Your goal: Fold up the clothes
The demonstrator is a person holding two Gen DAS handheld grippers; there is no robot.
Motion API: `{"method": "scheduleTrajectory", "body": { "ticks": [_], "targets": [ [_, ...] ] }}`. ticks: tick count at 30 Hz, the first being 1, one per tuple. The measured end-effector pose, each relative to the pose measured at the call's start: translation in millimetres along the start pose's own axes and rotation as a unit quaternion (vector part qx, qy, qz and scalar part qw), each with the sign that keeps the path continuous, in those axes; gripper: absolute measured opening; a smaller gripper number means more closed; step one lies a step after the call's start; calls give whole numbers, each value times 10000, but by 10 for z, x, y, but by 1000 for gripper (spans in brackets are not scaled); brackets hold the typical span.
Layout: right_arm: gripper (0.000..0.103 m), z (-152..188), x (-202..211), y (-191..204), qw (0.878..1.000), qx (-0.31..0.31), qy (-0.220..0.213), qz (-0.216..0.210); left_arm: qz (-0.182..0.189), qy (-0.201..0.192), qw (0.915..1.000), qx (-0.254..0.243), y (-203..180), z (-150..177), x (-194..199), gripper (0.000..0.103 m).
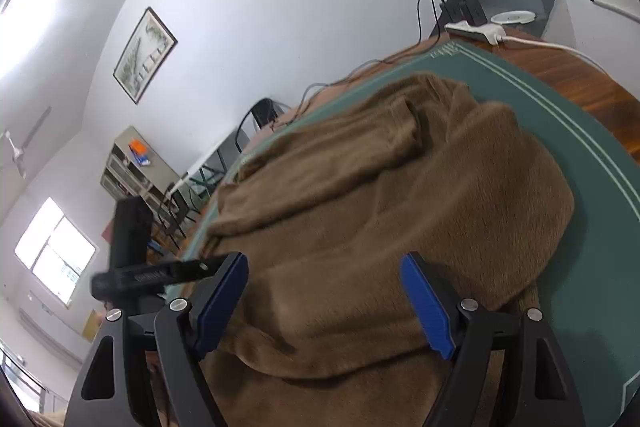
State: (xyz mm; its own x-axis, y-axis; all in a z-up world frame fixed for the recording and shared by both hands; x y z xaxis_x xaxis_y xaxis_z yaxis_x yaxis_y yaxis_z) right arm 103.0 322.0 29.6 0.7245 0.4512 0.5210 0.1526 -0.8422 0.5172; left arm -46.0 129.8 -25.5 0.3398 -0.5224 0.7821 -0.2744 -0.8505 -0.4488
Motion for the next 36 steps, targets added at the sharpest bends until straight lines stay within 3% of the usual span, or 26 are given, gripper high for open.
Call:
{"method": "scheduleTrajectory", "body": {
  "ticks": [6, 13, 18, 32, 34, 36],
  "targets": [
    [81, 152, -109, -79, 9997, 179, 144, 46, 197, 335, 9992, -90, -144, 169, -87, 81],
    [81, 220, -170, -269, 9995, -219, 211, -87, -190, 228, 9988, -380, -198, 176, -135, 81],
    [81, 242, -176, -293, 9992, -297, 202, -149, -296, 155, 9989, -332, -131, 135, -130, 81],
    [81, 280, -152, -293, 9988, -403, 146, -253, 212, 458, 9972, -546, -393, 324, -222, 83],
    [81, 283, -146, -296, 9987, -417, 137, -268, 162, 484, 9967, -638, -443, 359, -233, 50],
    [81, 285, -138, -297, 9985, -442, 122, -283, 22, 501, 9966, -659, -455, 369, -245, 34]
  ]
}}
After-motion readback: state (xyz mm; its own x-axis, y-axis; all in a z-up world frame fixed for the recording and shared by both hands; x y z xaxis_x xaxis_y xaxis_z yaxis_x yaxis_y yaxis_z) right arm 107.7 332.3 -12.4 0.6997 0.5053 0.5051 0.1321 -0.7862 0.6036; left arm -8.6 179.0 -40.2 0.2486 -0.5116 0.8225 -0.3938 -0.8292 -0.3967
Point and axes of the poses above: each gripper's, at about its wrist camera, not at the fingertips, and x roughly against the way its jaws point, y to its left, z to its underside, the point moved 9 cm from there along -x, roughly the way its jaws point, and after that the axes turned 1 degree about x, right-handed, at the moved point
